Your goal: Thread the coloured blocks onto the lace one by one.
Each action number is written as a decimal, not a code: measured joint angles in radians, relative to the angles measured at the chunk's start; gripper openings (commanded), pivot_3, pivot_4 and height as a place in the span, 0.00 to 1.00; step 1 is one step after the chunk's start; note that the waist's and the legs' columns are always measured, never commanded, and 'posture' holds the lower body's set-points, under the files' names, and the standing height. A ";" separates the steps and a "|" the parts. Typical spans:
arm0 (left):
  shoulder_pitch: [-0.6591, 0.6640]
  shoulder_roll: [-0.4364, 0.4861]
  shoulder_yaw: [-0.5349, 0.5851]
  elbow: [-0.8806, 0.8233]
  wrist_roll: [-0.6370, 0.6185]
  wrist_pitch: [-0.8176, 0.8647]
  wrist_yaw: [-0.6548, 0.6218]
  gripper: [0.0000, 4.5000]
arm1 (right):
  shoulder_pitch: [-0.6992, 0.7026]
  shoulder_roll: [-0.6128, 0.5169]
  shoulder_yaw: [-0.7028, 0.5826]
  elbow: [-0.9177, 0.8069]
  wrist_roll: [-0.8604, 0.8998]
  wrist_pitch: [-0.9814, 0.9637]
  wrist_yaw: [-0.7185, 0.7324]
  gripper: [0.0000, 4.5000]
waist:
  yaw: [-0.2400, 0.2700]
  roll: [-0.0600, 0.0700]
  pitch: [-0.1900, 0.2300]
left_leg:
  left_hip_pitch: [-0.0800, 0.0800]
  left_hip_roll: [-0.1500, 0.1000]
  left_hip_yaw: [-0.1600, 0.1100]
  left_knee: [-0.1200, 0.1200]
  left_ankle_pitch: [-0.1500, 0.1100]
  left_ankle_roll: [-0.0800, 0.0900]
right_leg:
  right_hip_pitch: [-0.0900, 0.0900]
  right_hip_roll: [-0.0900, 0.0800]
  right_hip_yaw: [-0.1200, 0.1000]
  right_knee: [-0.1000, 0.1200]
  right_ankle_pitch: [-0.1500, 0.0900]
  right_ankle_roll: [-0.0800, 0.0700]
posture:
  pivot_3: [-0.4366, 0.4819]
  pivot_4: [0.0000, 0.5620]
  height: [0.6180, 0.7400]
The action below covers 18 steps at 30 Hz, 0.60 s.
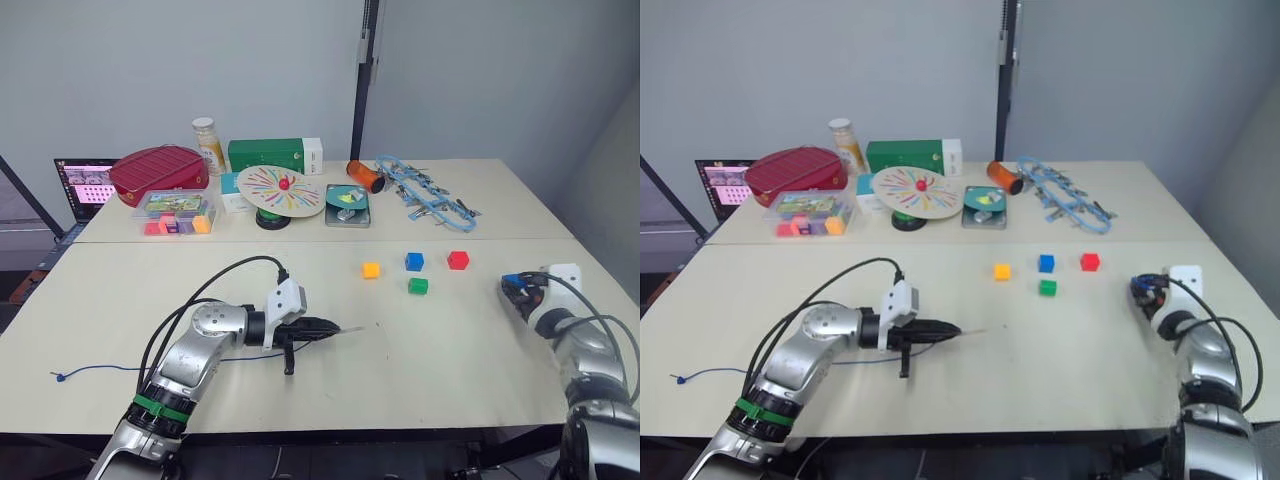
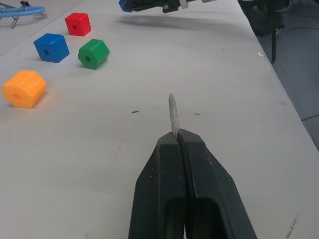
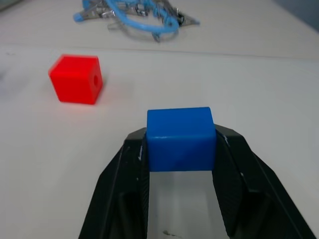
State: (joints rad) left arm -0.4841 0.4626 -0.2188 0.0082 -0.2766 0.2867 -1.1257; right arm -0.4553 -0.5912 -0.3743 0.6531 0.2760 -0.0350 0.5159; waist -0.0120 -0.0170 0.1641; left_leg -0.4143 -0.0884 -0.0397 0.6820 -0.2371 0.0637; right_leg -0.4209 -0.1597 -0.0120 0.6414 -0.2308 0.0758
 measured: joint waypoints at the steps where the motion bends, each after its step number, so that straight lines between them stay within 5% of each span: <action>1: -0.001 -0.001 -0.001 0.003 0.000 0.000 -0.001 0.00 | 0.097 0.043 0.001 -0.175 0.027 0.057 -0.027 0.26 | 0.001 0.000 0.000 | 0.000 0.000 0.000 -0.001 0.000 0.000 | -0.001 0.000 0.001 0.000 0.000 0.000 | 0.48 0.27 1.00; 8: -0.020 -0.013 -0.006 0.030 -0.023 0.001 -0.067 0.00 | 0.434 0.275 0.121 -0.894 0.122 0.422 -0.251 0.26 | 0.000 0.002 -0.001 | 0.002 0.000 0.000 -0.001 -0.001 0.004 | -0.002 0.001 0.002 0.003 0.000 0.000 | 0.48 0.27 1.00; 15: -0.055 -0.021 -0.016 0.116 -0.021 -0.023 -0.104 0.00 | 0.525 0.401 0.235 -1.070 0.111 0.568 -0.385 0.26 | 0.012 0.002 -0.001 | 0.007 -0.001 0.000 -0.002 -0.002 0.005 | 0.000 0.002 0.002 0.002 0.000 0.000 | 0.48 0.27 1.00; 18: -0.055 -0.025 -0.021 0.127 -0.024 -0.026 -0.127 0.00 | 0.541 0.416 0.234 -1.100 0.124 0.606 -0.403 0.57 | 0.013 0.002 -0.001 | 0.007 0.000 0.000 -0.002 -0.002 0.005 | 0.000 0.002 0.002 0.002 0.000 0.000 | 0.48 0.27 1.00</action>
State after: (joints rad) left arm -0.5388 0.4372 -0.2400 0.1352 -0.3002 0.2612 -1.2532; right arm 0.0857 -0.1756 -0.1400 -0.4470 0.3997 0.5711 0.1129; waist 0.0011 -0.0154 0.1633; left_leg -0.4069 -0.0887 -0.0400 0.6798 -0.2388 0.0687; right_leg -0.4212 -0.1574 -0.0101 0.6430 -0.2311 0.0753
